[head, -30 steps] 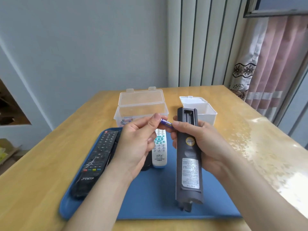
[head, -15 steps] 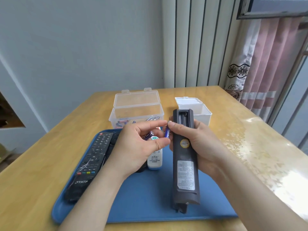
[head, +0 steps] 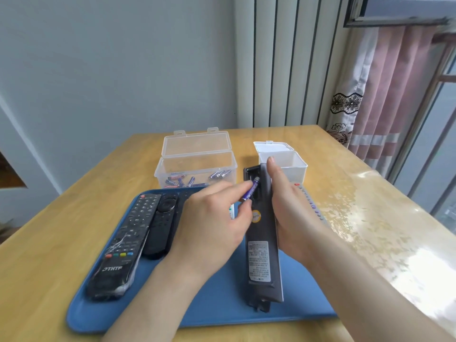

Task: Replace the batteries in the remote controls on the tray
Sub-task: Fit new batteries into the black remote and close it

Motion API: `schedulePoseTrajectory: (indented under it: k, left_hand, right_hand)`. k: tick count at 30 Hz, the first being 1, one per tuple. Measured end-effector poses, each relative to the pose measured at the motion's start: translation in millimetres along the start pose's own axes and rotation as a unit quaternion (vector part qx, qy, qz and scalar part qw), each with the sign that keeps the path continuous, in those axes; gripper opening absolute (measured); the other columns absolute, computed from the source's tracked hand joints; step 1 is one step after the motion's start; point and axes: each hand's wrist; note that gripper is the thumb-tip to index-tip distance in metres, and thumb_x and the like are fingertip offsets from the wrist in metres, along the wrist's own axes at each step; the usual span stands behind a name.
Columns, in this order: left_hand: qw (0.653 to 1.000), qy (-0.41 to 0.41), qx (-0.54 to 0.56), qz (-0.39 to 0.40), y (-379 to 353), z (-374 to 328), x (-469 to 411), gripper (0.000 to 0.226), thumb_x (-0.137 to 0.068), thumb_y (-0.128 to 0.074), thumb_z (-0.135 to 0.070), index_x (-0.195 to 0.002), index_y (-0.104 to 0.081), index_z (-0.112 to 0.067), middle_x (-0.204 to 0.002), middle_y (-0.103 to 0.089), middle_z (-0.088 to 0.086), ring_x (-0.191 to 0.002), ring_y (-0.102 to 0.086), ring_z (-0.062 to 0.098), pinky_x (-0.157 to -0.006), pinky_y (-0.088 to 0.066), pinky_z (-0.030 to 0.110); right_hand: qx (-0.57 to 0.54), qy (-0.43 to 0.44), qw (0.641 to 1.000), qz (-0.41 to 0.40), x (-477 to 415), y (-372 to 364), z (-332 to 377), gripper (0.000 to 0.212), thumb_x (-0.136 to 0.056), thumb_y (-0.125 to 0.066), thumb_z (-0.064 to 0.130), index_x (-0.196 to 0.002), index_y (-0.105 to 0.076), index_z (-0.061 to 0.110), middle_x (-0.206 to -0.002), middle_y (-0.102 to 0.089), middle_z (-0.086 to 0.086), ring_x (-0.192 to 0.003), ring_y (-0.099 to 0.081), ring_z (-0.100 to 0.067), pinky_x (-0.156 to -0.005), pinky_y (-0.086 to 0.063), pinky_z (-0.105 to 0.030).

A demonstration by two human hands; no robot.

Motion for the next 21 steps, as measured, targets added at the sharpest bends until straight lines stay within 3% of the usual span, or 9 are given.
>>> schedulePoseTrajectory:
  k: [7, 12, 15, 18, 21]
  left_hand:
    - [1.000, -0.008, 0.009, -0.008, 2, 0, -2, 0.029, -0.083, -0.062, -0.016, -0.109, -0.073, -0.015, -0.089, -0.071, -0.003, -0.076, -0.059, 0.010, -0.070, -0.046, 0.028]
    - [1.000, -0.023, -0.006, -0.004, 3, -1, -2, 0.024, -0.083, -0.064, -0.020, -0.103, -0.074, -0.012, -0.085, -0.070, -0.002, -0.077, -0.062, 0.017, -0.070, -0.046, 0.032]
    - [1.000, -0.024, -0.010, 0.003, 4, -1, -3, 0.022, -0.081, -0.067, -0.024, -0.097, -0.075, -0.011, -0.077, -0.067, -0.003, -0.073, -0.060, 0.016, -0.069, -0.045, 0.030]
    - [0.999, 0.022, 0.026, 0.004, 6, -1, -4, 0.022, -0.078, -0.072, -0.026, -0.098, -0.076, -0.016, -0.075, -0.065, -0.008, -0.067, -0.053, 0.002, -0.066, -0.041, 0.014]
    - [0.980, 0.149, 0.129, 0.007, 9, -1, -8, 0.022, -0.071, -0.083, -0.015, -0.089, -0.076, -0.024, -0.073, -0.063, -0.006, -0.063, -0.060, 0.010, -0.059, -0.046, 0.016]
  right_hand:
    - [0.021, 0.000, 1.000, 0.006, 1, -2, -2, 0.056, -0.095, -0.044, 0.060, -0.101, -0.073, 0.012, -0.094, -0.074, -0.012, -0.086, -0.068, -0.027, -0.079, -0.054, -0.037]
    - [0.026, 0.003, 1.000, 0.016, 3, -2, -2, 0.056, -0.095, -0.043, 0.061, -0.098, -0.073, 0.014, -0.090, -0.075, -0.010, -0.085, -0.070, -0.025, -0.075, -0.056, -0.035]
    - [0.011, 0.005, 0.999, 0.032, 6, -5, -1, 0.055, -0.096, -0.041, 0.058, -0.097, -0.072, 0.013, -0.083, -0.076, -0.007, -0.077, -0.073, -0.019, -0.063, -0.058, -0.028]
    - [0.014, 0.000, 0.999, 0.046, 9, -7, -2, 0.055, -0.096, -0.040, 0.059, -0.095, -0.073, 0.014, -0.084, -0.075, -0.005, -0.078, -0.070, -0.021, -0.067, -0.055, -0.030]
    - [0.021, -0.003, 0.998, 0.053, 10, -13, -5, 0.055, -0.095, -0.042, 0.060, -0.086, -0.073, 0.016, -0.078, -0.070, -0.007, -0.072, -0.063, -0.024, -0.074, -0.051, -0.038]
Point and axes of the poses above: each hand's wrist, its own x-axis away from the middle knuckle, its own y-axis out of the back of the hand, z = x × y
